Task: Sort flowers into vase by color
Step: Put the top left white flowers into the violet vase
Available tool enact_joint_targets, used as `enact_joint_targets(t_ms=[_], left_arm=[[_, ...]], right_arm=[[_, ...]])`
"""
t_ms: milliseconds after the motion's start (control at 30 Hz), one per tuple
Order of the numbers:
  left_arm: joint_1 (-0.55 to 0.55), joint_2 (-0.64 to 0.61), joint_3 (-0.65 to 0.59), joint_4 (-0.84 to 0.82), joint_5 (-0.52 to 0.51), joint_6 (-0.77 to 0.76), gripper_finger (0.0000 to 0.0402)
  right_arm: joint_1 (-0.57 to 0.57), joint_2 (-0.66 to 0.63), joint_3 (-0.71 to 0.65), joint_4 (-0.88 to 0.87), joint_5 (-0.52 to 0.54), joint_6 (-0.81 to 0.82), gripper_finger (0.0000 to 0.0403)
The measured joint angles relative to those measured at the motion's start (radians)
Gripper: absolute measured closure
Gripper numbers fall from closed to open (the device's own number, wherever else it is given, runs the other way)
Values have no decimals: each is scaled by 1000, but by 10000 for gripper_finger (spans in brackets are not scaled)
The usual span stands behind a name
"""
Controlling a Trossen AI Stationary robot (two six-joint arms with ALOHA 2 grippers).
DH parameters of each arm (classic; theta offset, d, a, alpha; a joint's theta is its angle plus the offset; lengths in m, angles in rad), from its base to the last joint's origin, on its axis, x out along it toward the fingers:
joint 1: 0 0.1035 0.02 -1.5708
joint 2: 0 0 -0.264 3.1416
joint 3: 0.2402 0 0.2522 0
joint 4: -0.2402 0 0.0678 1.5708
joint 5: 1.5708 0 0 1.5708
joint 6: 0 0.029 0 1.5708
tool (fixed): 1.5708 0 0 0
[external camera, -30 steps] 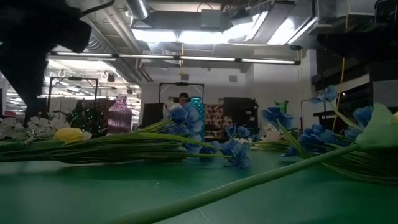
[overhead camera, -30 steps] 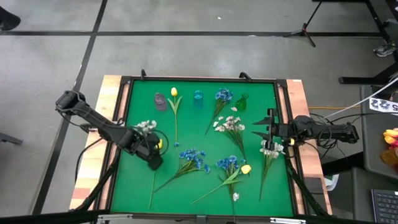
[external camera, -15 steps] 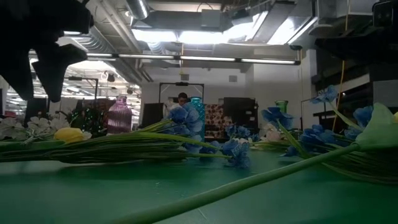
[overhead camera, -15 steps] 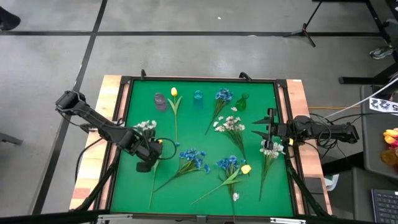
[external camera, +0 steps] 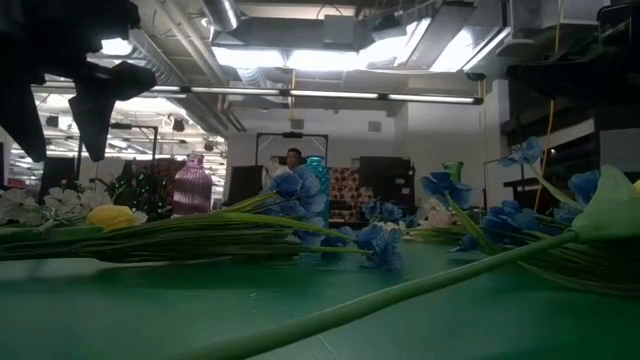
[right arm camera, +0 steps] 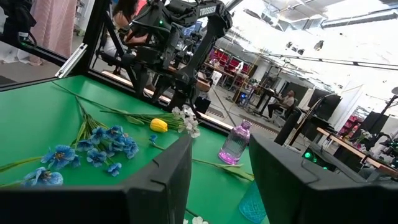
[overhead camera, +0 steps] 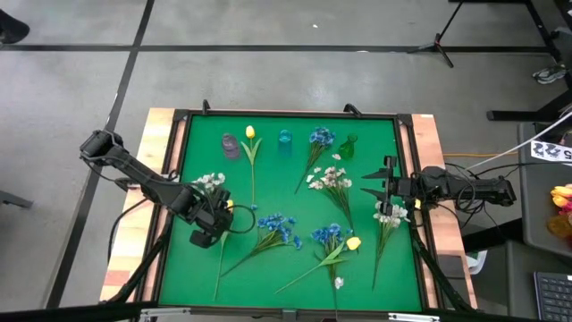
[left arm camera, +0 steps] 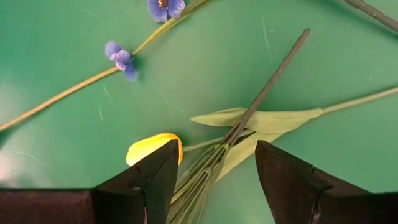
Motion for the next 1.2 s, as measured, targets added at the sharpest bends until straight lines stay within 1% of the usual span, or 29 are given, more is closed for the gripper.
enact_joint_targets(t_ms=[100, 167, 267, 433, 667, 833, 1100, 1200], left_arm=[[4, 10, 0, 8, 0, 25, 192], [10, 21, -14, 42, 7, 32, 192], [22, 52, -47, 95, 46, 44, 192], [27, 92, -65, 87, 52, 33, 192], [27, 130, -66, 87, 53, 90, 192], [34, 154, -66, 88, 53, 97, 192], [68, 164, -66, 97, 53, 100, 192], [80, 164, -66, 97, 53, 100, 201]], right_arm=[[0, 0, 0, 0, 0, 0, 242], [0, 0, 0, 0, 0, 0, 242], [0, 0, 0, 1, 1, 1, 242], [0, 0, 0, 1, 1, 2, 242], [0, 0, 0, 1, 12, 2, 242], [0, 0, 0, 1, 12, 2, 242], [0, 0, 0, 1, 12, 2, 242], [0, 0, 0, 1, 12, 2, 242]])
